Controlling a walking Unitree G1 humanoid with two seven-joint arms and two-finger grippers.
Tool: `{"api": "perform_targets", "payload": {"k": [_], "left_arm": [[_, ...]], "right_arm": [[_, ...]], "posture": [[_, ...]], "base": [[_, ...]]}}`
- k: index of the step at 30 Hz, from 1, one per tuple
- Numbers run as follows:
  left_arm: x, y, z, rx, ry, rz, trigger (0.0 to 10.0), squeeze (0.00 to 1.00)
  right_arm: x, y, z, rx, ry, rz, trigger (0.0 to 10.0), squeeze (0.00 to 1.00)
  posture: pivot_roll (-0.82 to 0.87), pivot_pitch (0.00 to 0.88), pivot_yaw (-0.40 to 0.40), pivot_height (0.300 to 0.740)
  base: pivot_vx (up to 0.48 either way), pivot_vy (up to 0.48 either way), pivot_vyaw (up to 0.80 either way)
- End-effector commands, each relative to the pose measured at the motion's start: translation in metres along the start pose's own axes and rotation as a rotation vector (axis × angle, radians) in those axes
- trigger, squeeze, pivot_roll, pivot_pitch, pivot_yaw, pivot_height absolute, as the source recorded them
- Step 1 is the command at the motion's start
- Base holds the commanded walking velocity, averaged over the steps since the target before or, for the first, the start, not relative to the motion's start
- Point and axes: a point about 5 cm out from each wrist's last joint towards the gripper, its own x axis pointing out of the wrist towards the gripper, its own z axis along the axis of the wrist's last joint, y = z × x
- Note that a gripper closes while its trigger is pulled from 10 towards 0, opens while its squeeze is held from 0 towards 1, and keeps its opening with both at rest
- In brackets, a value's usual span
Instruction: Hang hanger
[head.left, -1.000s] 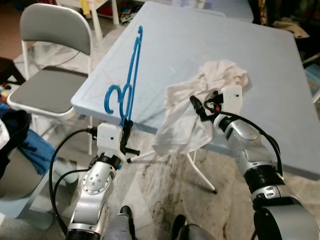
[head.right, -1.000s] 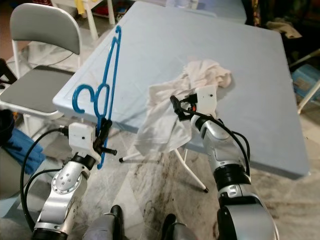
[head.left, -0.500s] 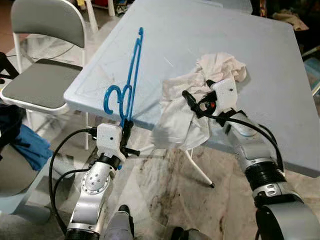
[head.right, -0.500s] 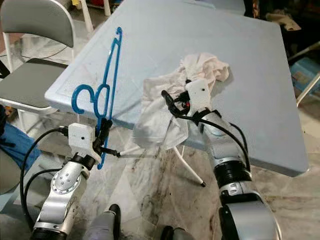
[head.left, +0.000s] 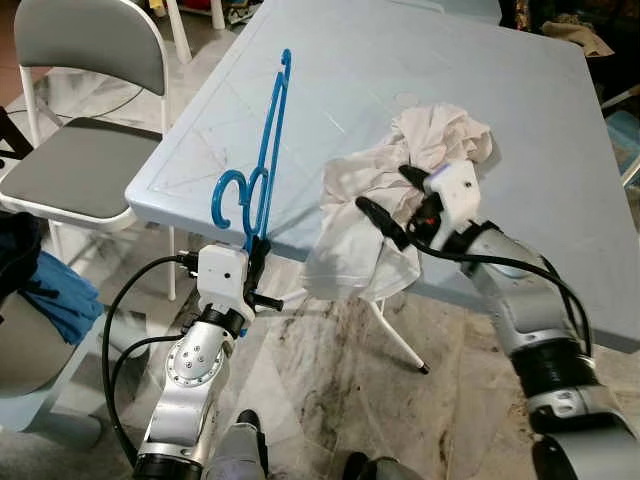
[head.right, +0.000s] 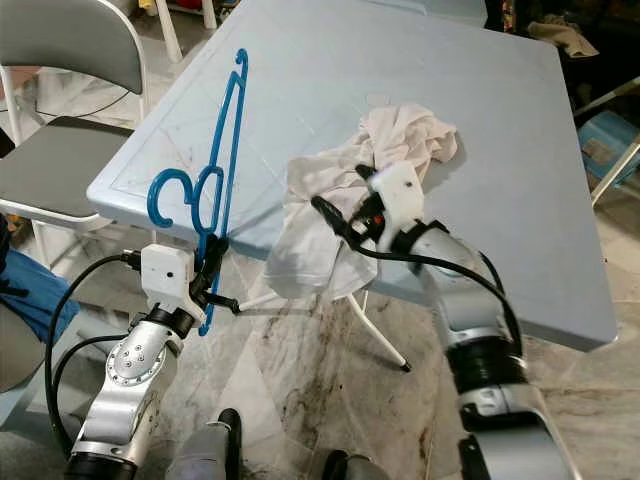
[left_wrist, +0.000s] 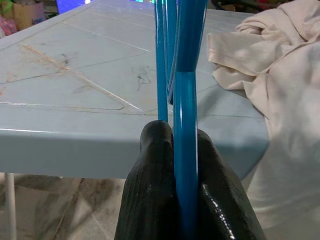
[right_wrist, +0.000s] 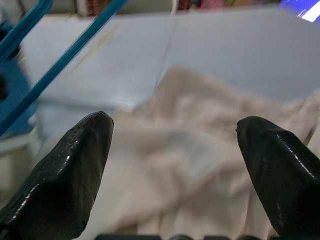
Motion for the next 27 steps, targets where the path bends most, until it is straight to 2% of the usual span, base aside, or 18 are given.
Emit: {"api": "perform_targets", "payload": {"k": [1, 6, 12, 18, 20, 22, 24, 25, 27], "left_arm": [[-0.003, -0.003, -0.006, -0.006, 0.029, -0.014, 10.0, 0.0], [-0.002, -0.003, -0.005, -0.006, 0.023, -0.02, 10.0, 0.0], [-0.002, -0.004, -0.004, -0.009, 0.018, -0.024, 10.0, 0.0], [-0.003, -0.004, -0.004, -0.01, 0.017, -0.017, 10.0, 0.0], [-0.003, -0.004, -0.004, -0.01, 0.017, -0.015, 10.0, 0.0], [-0.004, -0.004, -0.004, -0.011, 0.016, -0.013, 10.0, 0.0], [-0.004, -0.004, -0.004, -0.011, 0.016, -0.013, 10.0, 0.0], [-0.004, -0.004, -0.005, -0.011, 0.017, -0.012, 10.0, 0.0], [-0.005, -0.004, -0.005, -0.011, 0.016, -0.011, 10.0, 0.0]], "right_arm": [[-0.005, 0.005, -0.007, 0.022, 0.045, 0.074, 10.0, 0.0], [-0.003, 0.01, -0.012, 0.066, 0.062, 0.097, 10.0, 0.0], [0.018, 0.033, -0.021, 0.195, 0.075, 0.153, 10.0, 0.0], [0.027, 0.041, -0.025, 0.231, 0.087, 0.164, 10.0, 0.0], [0.031, 0.041, -0.026, 0.228, 0.095, 0.14, 10.0, 0.0], [0.039, 0.036, -0.029, 0.227, 0.124, 0.051, 10.0, 0.0], [0.042, 0.03, -0.028, 0.212, 0.138, -0.03, 10.0, 0.0], [0.045, 0.02, -0.026, 0.207, 0.139, -0.136, 10.0, 0.0], [0.047, 0.013, -0.022, 0.23, 0.118, -0.197, 10.0, 0.0]], "posture": [[0.21, 0.198, -0.056, 0.74], [0.21, 0.198, -0.055, 0.74], [0.21, 0.202, -0.059, 0.74], [0.22, 0.204, -0.065, 0.74], [0.22, 0.205, -0.066, 0.74], [0.22, 0.207, -0.067, 0.74], [0.22, 0.207, -0.068, 0.74], [0.22, 0.206, -0.068, 0.74], [0.22, 0.208, -0.068, 0.74]], "base": [[0.0, 0.0, 0.0], [0.0, 0.0, 0.0], [0.0, 0.0, 0.0], [0.0, 0.0, 0.0], [0.0, 0.0, 0.0], [0.0, 0.0, 0.0], [0.0, 0.0, 0.0], [0.0, 0.0, 0.0], [0.0, 0.0, 0.0]]}}
